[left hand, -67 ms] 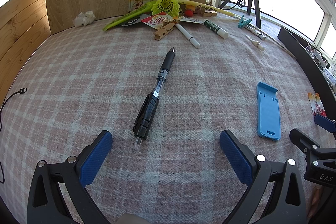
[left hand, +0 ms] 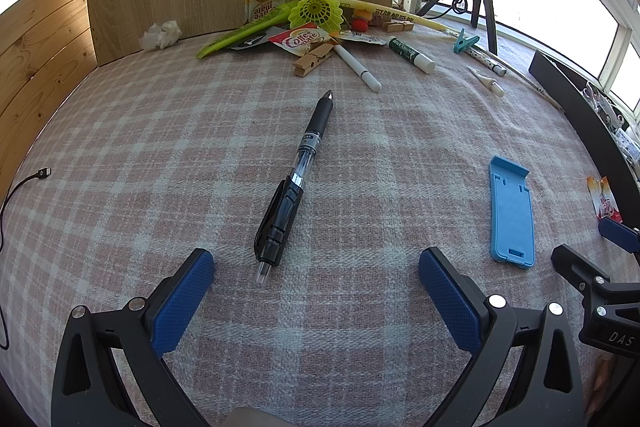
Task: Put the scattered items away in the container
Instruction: 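Move the left tool over the black pen while the right tool approaches the white tube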
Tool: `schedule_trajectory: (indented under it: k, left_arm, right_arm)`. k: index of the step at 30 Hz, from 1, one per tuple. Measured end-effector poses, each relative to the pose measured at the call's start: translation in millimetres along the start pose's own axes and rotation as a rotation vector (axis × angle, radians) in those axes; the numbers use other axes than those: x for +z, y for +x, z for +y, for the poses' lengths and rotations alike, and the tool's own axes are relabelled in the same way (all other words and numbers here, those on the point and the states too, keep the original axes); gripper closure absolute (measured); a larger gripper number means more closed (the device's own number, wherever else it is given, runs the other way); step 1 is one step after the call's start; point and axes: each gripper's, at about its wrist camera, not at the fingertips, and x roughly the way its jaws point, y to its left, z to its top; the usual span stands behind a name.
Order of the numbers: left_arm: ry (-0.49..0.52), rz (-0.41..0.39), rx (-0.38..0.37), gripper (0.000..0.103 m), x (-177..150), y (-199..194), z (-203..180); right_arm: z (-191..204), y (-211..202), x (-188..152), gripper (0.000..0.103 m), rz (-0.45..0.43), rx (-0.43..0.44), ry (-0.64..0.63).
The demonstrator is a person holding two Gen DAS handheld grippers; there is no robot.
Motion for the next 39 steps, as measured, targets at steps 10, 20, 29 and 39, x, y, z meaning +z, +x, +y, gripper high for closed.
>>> schedule_trajectory:
  k: [10,20,29,39]
  left_arm:
    - [0.007,0.0,0.003,0.0,-4,-7,2]
    - [0.013,-0.018,-0.004,0.001,-3,-22,8]
    - [0.016,-0.082,-0.03,0.002,32,-53,15]
    - [0.018,-0.105,-0.044,0.012,69,-77,17]
  right_arm:
    - [0,1,2,0.0,0.019,0.004,-0.004]
    - [-10,-9,9,0.0,0.048,0.068,0.039]
    - [-24,-46,38,0.001,-0.064,0.072,0.065]
    - [-28,-80,84,0.004,-0.172,0.06,0.053]
